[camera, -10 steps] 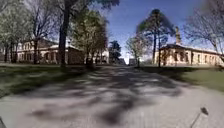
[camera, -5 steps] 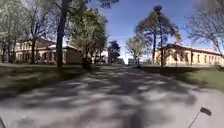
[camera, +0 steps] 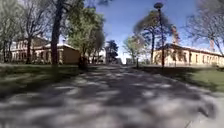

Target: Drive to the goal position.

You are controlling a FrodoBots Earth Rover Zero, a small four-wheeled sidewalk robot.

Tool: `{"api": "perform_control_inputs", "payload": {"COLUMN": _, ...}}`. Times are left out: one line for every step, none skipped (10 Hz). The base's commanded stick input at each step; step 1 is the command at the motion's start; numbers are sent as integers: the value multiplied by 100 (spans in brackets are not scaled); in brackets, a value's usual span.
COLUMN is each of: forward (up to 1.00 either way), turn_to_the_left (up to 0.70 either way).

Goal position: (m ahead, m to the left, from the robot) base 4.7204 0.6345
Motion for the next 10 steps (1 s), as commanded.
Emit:
{"api": "perform_control_inputs", "payload": {"forward": 100, "turn_to_the_left": 0}}
{"api": "perform_control_inputs", "payload": {"forward": 100, "turn_to_the_left": 0}}
{"api": "perform_control_inputs", "payload": {"forward": 100, "turn_to_the_left": 0}}
{"api": "perform_control_inputs", "payload": {"forward": 100, "turn_to_the_left": 0}}
{"api": "perform_control_inputs", "payload": {"forward": 100, "turn_to_the_left": 0}}
{"api": "perform_control_inputs", "payload": {"forward": 100, "turn_to_the_left": 0}}
{"api": "perform_control_inputs", "payload": {"forward": 100, "turn_to_the_left": 0}}
{"api": "perform_control_inputs", "payload": {"forward": 100, "turn_to_the_left": 0}}
{"api": "perform_control_inputs", "payload": {"forward": 100, "turn_to_the_left": 0}}
{"api": "perform_control_inputs", "payload": {"forward": 100, "turn_to_the_left": 0}}
